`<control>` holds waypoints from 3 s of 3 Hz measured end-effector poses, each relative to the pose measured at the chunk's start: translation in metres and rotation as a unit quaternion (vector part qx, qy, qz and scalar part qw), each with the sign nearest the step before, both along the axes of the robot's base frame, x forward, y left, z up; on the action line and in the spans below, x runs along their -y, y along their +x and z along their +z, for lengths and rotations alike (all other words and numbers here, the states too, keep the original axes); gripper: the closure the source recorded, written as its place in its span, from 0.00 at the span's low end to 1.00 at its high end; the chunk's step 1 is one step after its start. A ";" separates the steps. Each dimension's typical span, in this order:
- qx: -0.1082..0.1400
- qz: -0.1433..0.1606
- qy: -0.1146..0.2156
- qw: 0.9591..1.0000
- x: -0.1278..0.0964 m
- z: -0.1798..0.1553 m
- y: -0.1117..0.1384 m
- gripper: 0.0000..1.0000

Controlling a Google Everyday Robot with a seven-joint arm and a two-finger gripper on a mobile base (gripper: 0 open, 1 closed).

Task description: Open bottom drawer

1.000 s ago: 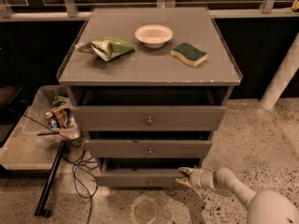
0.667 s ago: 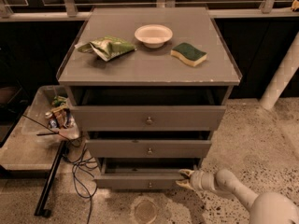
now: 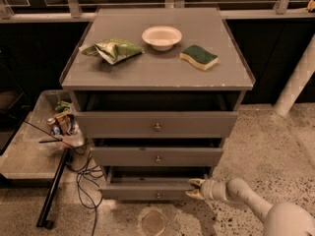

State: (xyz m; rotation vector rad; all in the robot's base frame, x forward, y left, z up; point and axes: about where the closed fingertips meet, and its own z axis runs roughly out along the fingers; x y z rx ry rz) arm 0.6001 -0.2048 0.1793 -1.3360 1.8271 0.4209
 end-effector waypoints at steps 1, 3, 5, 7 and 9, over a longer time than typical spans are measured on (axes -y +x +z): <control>0.000 0.000 0.000 1.000 0.000 0.000 0.000 0.60; 0.002 0.003 0.006 1.000 0.004 -0.002 -0.014 1.00; 0.007 0.016 0.009 1.000 0.002 0.001 -0.030 1.00; 0.009 0.011 0.012 1.000 0.007 -0.001 -0.047 0.82; 0.009 0.011 0.012 1.000 0.007 -0.001 -0.047 0.36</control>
Offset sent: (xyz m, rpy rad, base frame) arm 0.0000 0.0000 0.0000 0.0000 0.0000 0.0000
